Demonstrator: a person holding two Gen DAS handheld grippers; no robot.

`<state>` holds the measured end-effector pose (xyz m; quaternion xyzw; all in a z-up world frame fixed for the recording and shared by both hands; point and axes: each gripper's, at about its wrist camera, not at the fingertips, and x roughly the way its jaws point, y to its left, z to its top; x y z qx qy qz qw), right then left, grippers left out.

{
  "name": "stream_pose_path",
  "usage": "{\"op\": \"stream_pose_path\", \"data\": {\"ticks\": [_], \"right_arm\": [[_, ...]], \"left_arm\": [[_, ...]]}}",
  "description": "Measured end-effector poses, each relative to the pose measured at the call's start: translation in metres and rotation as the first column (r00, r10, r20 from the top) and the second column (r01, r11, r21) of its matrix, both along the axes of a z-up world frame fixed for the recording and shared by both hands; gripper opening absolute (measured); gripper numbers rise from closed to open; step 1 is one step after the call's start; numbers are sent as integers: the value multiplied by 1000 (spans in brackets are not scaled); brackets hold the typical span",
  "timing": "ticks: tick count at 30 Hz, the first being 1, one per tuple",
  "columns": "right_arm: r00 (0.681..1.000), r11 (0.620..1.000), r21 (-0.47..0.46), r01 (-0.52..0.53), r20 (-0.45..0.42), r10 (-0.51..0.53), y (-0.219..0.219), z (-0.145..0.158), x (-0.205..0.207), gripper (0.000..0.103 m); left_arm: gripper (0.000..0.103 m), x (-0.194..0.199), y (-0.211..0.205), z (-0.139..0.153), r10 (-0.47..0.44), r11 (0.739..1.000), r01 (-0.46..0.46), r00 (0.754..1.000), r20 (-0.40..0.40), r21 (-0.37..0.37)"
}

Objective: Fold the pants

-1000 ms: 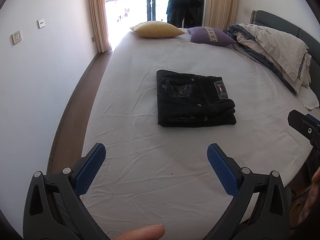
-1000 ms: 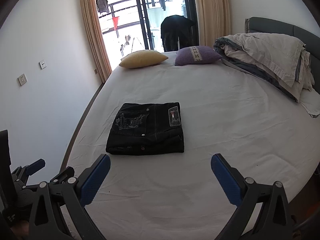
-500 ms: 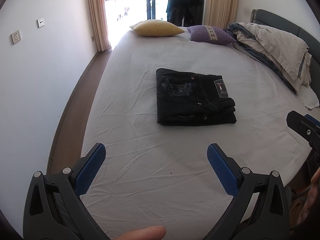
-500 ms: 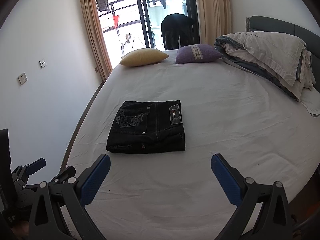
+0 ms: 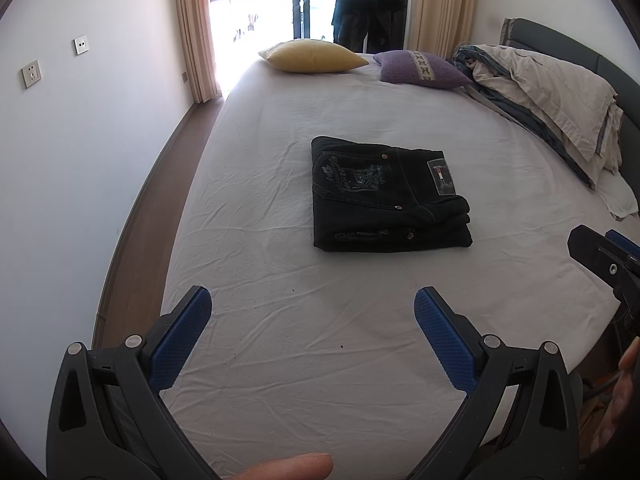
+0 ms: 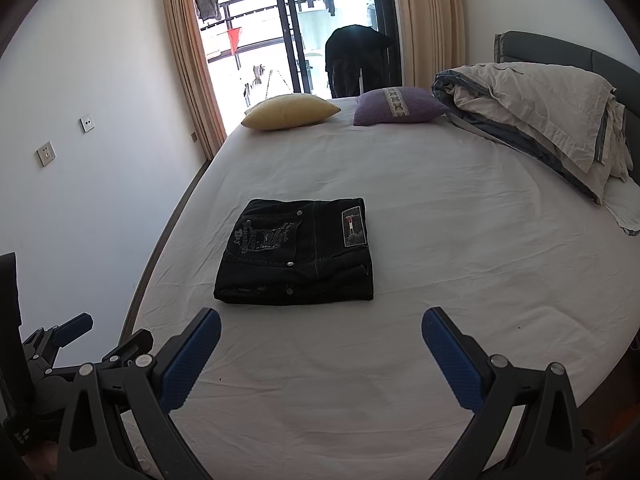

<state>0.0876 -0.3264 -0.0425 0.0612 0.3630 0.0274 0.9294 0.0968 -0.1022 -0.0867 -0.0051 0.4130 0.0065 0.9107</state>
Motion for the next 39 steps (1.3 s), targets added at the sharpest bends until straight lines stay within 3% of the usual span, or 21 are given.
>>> {"op": "stream_pose_path", "data": {"ticks": [39], "right_arm": [[1000,1000,1,-6,-8,6,6,-5,-5,103]], "left_arm": [[103,-2,-1,-5,-4,1000,4,1000,-8,-3]]}}
